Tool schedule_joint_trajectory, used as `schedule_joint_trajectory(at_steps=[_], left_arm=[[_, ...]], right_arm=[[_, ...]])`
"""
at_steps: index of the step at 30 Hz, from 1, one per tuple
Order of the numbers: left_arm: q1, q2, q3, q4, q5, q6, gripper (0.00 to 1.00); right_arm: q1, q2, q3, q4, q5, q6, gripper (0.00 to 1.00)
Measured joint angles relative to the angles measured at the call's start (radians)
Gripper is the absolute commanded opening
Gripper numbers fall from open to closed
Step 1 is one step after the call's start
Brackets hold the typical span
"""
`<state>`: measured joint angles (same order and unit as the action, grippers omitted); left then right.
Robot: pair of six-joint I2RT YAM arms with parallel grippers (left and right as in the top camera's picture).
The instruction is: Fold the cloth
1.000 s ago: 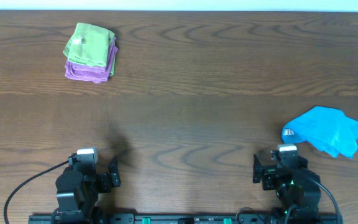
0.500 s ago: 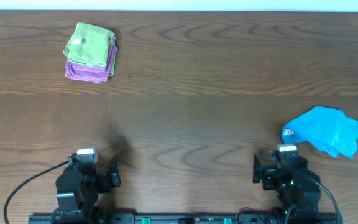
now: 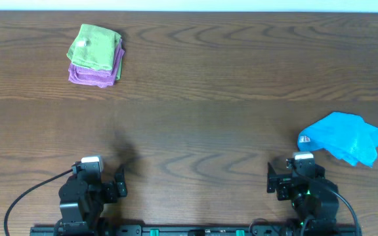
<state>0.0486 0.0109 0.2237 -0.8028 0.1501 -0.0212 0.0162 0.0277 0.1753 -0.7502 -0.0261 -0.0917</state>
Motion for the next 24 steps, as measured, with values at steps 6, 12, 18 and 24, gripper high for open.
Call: schedule_joint_trajectory(at_steps=[6,12,18,24], left_arm=[[0.000,0.000,0.000,0.000,0.000,0.000,0.95],[0.000,0.000,0.000,0.000,0.000,0.000,0.95],[0.000,0.000,0.000,0.000,0.000,0.000,0.95],[0.000,0.000,0.000,0.000,0.000,0.000,0.95]], right_arm=[[0.000,0.000,0.000,0.000,0.000,0.000,0.99],[0.000,0.000,0.000,0.000,0.000,0.000,0.99],[0.000,0.005,0.000,0.005,0.000,0.000,0.99],[-0.014,0.146,0.070,0.002,0.026,0.032,0.99]])
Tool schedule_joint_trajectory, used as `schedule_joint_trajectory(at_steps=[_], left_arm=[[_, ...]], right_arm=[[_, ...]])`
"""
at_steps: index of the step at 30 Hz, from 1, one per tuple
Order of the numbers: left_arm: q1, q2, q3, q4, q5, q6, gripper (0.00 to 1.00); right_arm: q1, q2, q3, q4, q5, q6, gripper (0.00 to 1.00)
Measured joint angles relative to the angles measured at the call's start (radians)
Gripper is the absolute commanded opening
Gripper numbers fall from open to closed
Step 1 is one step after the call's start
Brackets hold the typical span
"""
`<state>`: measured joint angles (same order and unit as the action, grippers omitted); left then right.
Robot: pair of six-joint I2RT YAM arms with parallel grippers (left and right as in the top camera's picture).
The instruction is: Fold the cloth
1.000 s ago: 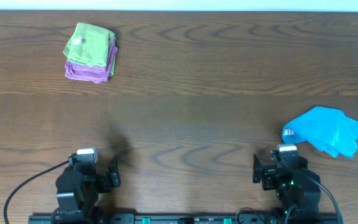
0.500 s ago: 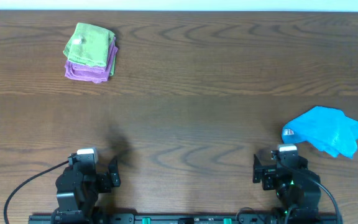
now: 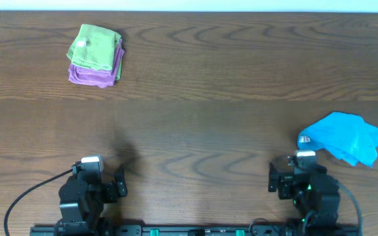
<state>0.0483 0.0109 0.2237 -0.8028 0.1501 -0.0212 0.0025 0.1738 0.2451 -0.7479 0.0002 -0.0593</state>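
Note:
A crumpled blue cloth (image 3: 343, 136) with a small white tag lies in a heap at the right of the wooden table. Directly in front of its near-left corner my right gripper (image 3: 305, 165) sits folded low at the table's front edge. At the front left, far from the cloth, rests my left gripper (image 3: 92, 172). From above, neither gripper's fingers show clearly, and nothing is seen held in either.
A folded green cloth lies on a folded purple cloth (image 3: 95, 56) as a small stack at the back left. Bare wooden tabletop (image 3: 202, 124) lies between the stack and the blue cloth. Cables trail from both arm bases.
My right arm has shifted slightly to the right, nearer the blue cloth's corner. The left arm, the blue cloth and the stack are where they were.

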Motion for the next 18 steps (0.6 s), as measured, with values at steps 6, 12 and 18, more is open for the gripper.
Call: schedule_joint_trajectory(at_steps=[6,12,18], left_arm=[[0.000,-0.001,0.000,0.000,0.000,0.000,0.95],[0.000,-0.001,0.000,0.000,0.000,0.000,0.95],[0.000,-0.001,0.000,0.000,0.000,0.000,0.95]], right_arm=[[-0.052,0.253,0.256,-0.045,0.020,0.034,0.99],[-0.067,0.485,0.526,-0.160,0.088,0.131,0.99],[-0.067,0.634,0.699,-0.228,0.154,0.207,0.99]])
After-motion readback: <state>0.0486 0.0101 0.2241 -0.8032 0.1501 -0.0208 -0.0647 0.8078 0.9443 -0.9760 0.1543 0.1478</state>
